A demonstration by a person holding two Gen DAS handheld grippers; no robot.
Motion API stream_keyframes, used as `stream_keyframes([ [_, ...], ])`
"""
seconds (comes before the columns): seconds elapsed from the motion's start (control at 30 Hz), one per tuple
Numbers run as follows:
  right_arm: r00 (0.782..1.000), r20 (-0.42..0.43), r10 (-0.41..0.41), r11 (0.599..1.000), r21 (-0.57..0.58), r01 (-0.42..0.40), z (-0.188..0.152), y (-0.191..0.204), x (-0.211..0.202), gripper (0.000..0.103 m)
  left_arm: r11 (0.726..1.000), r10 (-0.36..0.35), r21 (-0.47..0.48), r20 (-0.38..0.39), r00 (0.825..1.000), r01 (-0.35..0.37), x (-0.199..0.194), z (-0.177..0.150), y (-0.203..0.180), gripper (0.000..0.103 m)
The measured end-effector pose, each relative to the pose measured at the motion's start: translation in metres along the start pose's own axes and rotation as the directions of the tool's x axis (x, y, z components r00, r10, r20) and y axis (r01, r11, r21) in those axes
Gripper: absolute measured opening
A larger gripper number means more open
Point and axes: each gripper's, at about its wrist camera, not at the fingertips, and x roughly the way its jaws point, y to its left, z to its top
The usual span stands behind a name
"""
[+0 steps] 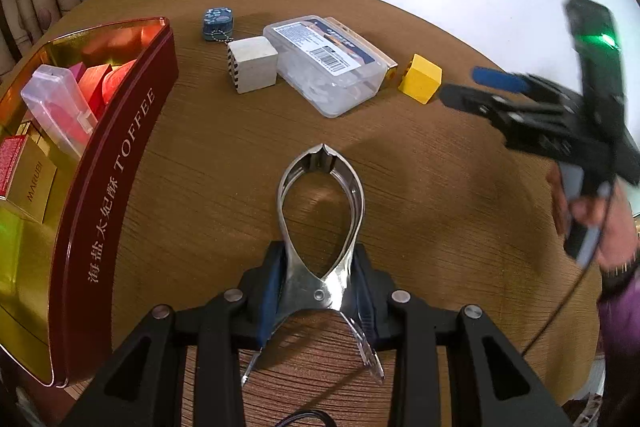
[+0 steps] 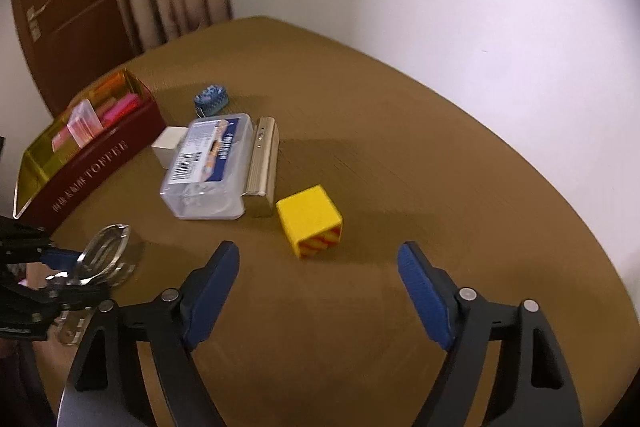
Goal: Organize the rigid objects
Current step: 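Lift the silver clip with the left tool while the right tool grasps the yellow cube, then carry the silver clip into the gold tin and open the left tool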
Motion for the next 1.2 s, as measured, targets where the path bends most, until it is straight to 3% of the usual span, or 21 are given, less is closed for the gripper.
stream_keyframes([
  [0.13, 0.998, -0.053, 0.021, 0.998, -0.066, -0.024, 0.007, 0.002, 0.024, 0.067, 1.0, -0.013, -0.001, -0.007, 1.0, 0.013, 0.013, 0.004, 0.017, 0.035],
  [0.2, 0.996, -0.084, 0.036, 0.995, -0.085, -0.043, 0.01, 0.002, 0.037, 0.044, 1.0, -0.021, -0.004, -0.011, 1.0, 0.021, 0.012, 0.006, 0.02, 0.035],
  [0.27, 0.993, -0.109, 0.037, 0.994, -0.1, -0.047, 0.009, 0.003, 0.045, 0.028, 0.999, -0.03, -0.014, -0.012, 0.999, 0.029, 0.013, 0.008, 0.024, 0.035],
  [0.5, 0.995, -0.077, 0.061, 0.998, -0.03, -0.063, -0.001, 0.009, 0.037, 0.027, 1.0, -0.019, -0.003, -0.006, 1.0, 0.019, 0.007, 0.01, 0.021, 0.035],
  [0.67, 0.998, 0.008, 0.064, 0.987, 0.145, -0.065, -0.038, 0.023, -0.003, 0.027, 1.0, -0.01, 0.015, 0.003, 1.0, 0.01, 0.006, 0.008, 0.017, 0.035],
  [0.87, 0.999, 0.05, -0.013, 0.939, 0.343, -0.005, -0.099, 0.058, -0.056, 0.027, 0.999, -0.004, 0.033, 0.022, 1.0, 0.003, 0.009, 0.003, 0.014, 0.035],
  [1.07, 0.995, 0.022, -0.093, 0.901, 0.427, 0.075, -0.133, 0.073, -0.07, 0.027, 0.996, -0.047, 0.078, 0.039, 0.998, 0.044, 0.005, 0.0, 0.013, 0.034],
  [1.2, 0.993, 0.04, -0.114, 0.881, 0.466, 0.082, -0.144, 0.066, -0.073, 0.027, 0.995, -0.08, 0.066, 0.062, 0.995, 0.076, -0.015, -0.001, 0.019, 0.034],
])
